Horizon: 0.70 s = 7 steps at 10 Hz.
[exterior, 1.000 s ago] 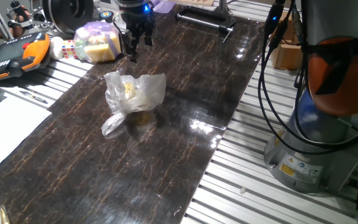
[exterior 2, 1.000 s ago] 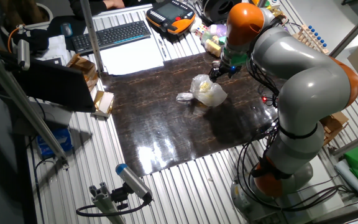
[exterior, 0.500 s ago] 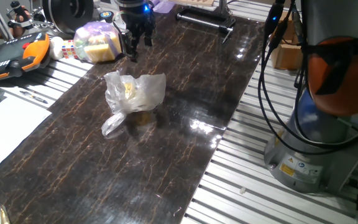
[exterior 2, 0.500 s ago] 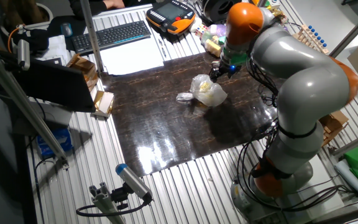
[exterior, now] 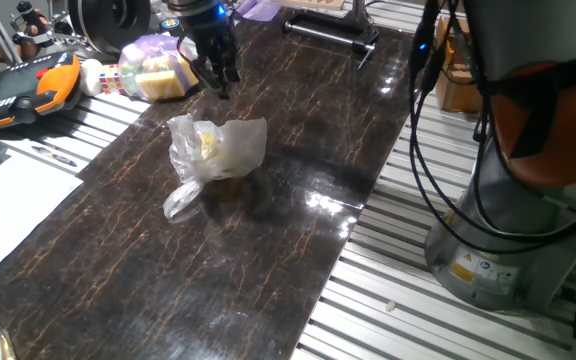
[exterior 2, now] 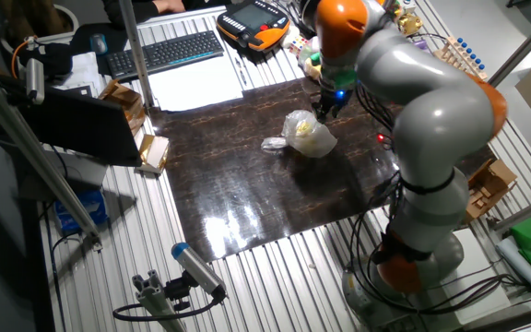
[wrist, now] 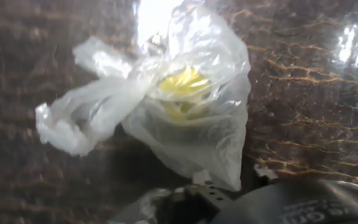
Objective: Pick up a bag of things
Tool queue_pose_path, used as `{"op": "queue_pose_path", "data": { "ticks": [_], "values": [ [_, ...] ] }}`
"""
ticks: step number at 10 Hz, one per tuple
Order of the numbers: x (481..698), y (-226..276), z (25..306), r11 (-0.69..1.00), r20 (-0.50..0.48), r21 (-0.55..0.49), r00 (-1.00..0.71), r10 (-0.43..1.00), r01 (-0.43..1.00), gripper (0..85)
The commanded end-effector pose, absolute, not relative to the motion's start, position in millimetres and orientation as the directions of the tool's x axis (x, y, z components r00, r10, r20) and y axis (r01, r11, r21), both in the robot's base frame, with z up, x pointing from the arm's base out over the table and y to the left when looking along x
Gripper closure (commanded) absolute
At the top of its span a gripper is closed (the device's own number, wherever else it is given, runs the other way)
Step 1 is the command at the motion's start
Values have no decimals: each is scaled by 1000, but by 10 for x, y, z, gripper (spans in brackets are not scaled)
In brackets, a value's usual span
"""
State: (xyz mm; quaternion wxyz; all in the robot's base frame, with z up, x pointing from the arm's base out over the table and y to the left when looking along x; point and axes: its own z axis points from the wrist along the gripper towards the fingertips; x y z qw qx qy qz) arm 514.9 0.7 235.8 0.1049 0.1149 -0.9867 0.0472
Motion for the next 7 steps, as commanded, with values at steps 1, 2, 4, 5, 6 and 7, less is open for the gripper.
{"op": "queue_pose_path", "data": {
  "ticks": [1, 2, 4, 5, 6, 7],
  "values": [
    [5149, 7, 2358, 927, 290, -68, -896, -335, -368, 840],
    [5147, 7, 2357, 926, 287, -67, -896, -339, -371, 840],
    [5145, 7, 2356, 926, 282, -65, -897, -340, -372, 840],
    [5144, 6, 2355, 928, 282, -67, -899, -336, -368, 840],
    [5145, 6, 2356, 929, 282, -68, -900, -333, -365, 840],
    [5145, 6, 2356, 933, 281, -71, -904, -322, -354, 840]
  ]
}}
